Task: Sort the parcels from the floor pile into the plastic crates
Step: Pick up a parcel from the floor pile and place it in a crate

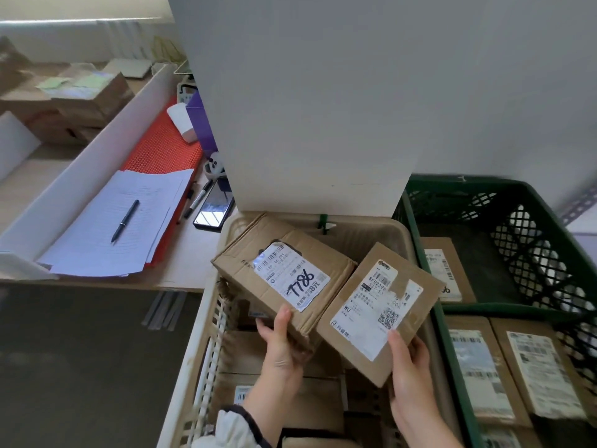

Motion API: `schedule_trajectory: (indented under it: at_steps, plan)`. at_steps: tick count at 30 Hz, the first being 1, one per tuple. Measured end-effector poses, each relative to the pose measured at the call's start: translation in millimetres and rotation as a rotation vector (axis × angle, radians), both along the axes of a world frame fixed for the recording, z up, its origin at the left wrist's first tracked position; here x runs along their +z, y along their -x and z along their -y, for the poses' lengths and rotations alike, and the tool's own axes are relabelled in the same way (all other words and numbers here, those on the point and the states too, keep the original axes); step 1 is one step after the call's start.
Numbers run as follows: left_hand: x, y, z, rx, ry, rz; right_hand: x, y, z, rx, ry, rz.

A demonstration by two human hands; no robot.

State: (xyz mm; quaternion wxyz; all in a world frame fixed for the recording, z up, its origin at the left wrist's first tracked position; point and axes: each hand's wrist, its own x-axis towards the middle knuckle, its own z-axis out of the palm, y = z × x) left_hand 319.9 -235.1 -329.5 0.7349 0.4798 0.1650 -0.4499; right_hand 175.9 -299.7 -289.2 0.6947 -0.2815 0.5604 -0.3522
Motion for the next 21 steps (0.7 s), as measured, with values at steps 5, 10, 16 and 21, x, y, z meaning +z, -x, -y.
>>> schedule_trajectory:
  at_steps: [5,10,16,21]
  plan:
    - [5.4,-18.1,15.2,-0.121,0.042,-0.046,-13.7,-11.8,24.3,0.048,0.078,-0.017]
    - [63.2,-64.9,-13.4,-0.191,-0.362,0.476,-26.3,-15.6,39.2,0.041,0.100,-0.017]
    - [103.0,-165.2,9.2,-0.707,-0.816,1.198,-34.0,-12.5,38.7,0.042,0.108,-0.049]
    - [75.9,-174.9,30.0,-0.966,-1.022,1.277,-33.7,-15.5,57.3,0.095,0.144,-0.124]
